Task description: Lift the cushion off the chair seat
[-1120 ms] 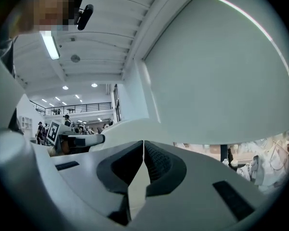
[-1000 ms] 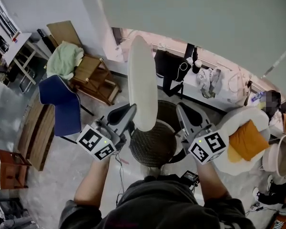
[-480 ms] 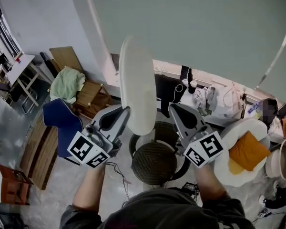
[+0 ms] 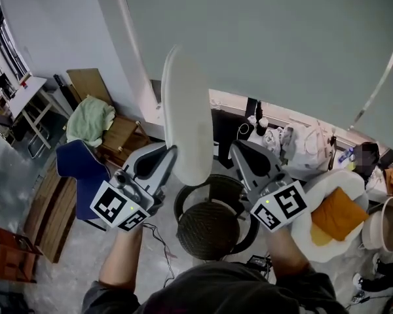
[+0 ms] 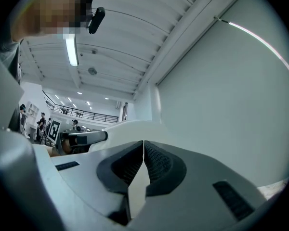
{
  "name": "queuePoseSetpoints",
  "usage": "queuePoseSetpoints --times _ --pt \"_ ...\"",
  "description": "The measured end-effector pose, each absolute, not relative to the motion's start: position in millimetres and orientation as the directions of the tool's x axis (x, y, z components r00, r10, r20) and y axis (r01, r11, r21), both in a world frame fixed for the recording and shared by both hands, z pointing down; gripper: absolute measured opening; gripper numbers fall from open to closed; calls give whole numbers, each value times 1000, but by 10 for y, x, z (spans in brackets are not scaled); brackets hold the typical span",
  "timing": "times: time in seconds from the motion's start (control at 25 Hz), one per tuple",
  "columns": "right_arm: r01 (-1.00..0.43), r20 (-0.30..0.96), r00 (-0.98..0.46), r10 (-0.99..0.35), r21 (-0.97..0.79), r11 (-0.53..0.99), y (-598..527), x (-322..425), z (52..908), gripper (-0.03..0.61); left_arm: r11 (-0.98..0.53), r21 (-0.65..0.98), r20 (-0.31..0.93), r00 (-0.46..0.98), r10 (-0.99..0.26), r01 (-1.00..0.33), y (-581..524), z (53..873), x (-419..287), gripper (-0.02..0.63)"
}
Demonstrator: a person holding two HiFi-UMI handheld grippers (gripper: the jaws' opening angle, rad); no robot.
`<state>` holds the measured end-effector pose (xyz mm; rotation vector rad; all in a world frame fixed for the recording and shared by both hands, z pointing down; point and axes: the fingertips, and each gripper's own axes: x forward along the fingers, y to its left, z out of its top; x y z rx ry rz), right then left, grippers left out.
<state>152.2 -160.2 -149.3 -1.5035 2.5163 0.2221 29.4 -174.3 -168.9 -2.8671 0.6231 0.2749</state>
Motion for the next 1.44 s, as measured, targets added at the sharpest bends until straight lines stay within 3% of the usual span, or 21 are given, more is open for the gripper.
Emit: queuePoseSetpoints --times 1.44 --pt "-883 -227 -462 -857 25 470 -1658 1525 -1390 14 -885 -142 -186 890 -415 -443 -1788 -1533 321 18"
